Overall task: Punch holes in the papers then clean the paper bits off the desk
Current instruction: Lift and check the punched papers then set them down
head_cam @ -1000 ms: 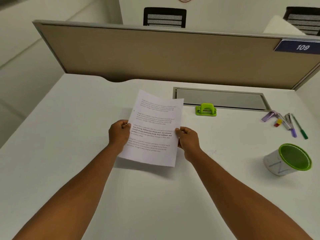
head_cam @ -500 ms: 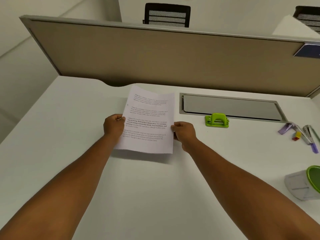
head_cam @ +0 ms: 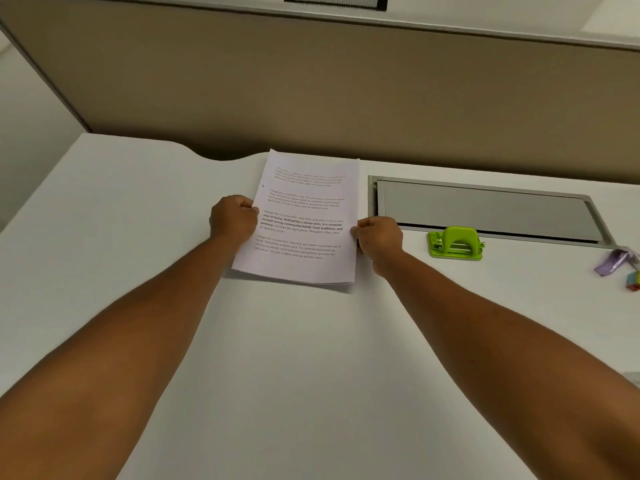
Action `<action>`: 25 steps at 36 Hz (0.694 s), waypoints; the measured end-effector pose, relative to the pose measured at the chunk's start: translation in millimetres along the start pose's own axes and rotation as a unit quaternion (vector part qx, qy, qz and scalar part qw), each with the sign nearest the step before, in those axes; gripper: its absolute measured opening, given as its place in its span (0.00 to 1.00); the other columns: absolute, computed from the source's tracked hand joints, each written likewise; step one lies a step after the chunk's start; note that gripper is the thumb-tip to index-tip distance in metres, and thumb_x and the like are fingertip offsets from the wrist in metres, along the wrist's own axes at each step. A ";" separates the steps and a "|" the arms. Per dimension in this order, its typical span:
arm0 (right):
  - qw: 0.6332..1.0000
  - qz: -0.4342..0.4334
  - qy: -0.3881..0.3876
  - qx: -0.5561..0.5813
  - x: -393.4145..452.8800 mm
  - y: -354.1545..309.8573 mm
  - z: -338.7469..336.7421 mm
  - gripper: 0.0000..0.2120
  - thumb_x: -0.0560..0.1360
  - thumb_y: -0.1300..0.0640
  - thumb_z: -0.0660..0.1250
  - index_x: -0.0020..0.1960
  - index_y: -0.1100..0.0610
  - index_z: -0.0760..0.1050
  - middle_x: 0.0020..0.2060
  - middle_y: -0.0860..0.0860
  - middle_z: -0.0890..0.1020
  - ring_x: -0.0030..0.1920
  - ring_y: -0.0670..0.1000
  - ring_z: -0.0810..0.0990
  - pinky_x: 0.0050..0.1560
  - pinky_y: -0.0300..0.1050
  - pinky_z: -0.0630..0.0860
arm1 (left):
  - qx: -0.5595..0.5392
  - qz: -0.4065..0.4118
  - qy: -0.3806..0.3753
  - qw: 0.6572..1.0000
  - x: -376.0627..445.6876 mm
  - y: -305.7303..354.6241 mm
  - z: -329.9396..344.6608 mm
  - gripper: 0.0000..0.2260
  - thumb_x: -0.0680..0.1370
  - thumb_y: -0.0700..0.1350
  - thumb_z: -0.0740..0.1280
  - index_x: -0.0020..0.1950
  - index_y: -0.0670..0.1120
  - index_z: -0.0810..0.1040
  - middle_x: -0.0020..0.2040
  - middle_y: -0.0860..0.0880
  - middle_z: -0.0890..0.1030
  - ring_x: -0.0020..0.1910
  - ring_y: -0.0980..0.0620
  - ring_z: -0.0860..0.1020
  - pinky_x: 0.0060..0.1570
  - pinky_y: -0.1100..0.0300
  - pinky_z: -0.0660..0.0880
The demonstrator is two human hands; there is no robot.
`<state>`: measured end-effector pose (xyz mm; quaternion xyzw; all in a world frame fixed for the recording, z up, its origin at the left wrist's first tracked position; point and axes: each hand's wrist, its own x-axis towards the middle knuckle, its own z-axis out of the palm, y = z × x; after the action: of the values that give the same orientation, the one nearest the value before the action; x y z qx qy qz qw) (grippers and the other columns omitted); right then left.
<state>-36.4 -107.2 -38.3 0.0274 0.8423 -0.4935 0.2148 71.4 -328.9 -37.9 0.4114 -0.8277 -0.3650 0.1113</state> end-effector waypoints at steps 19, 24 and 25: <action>0.987 -0.084 0.049 -0.125 0.0 6.5 9.4 0.08 0.75 0.61 0.66 0.54 0.59 0.78 0.50 0.54 0.82 0.47 0.52 0.78 0.49 0.43 0.75 | 0.062 0.049 0.046 0.996 -4.9 -6.5 8.7 0.10 0.79 0.43 0.65 0.52 0.38 0.82 0.54 0.40 0.84 0.43 0.45 0.80 0.43 0.59 0.72; 0.986 -0.093 0.059 -0.126 -2.4 9.0 8.4 0.09 0.77 0.58 0.65 0.55 0.59 0.77 0.51 0.54 0.81 0.45 0.51 0.76 0.47 0.41 0.71 | 0.045 0.045 0.062 0.996 -7.0 -9.1 13.2 0.11 0.78 0.44 0.66 0.49 0.36 0.82 0.51 0.39 0.84 0.41 0.43 0.81 0.42 0.56 0.76; 0.986 -0.093 0.060 -0.121 -3.5 9.4 8.3 0.10 0.77 0.57 0.65 0.56 0.59 0.77 0.51 0.54 0.81 0.46 0.51 0.77 0.47 0.41 0.71 | 0.039 0.041 0.066 0.996 -7.3 -9.7 14.3 0.12 0.78 0.44 0.66 0.50 0.35 0.81 0.51 0.38 0.84 0.43 0.40 0.82 0.45 0.52 0.78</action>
<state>-28.0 -108.8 -48.1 -0.0478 0.9062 -0.4030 0.1189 75.0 -319.9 -54.0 0.4044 -0.8482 -0.2999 0.1646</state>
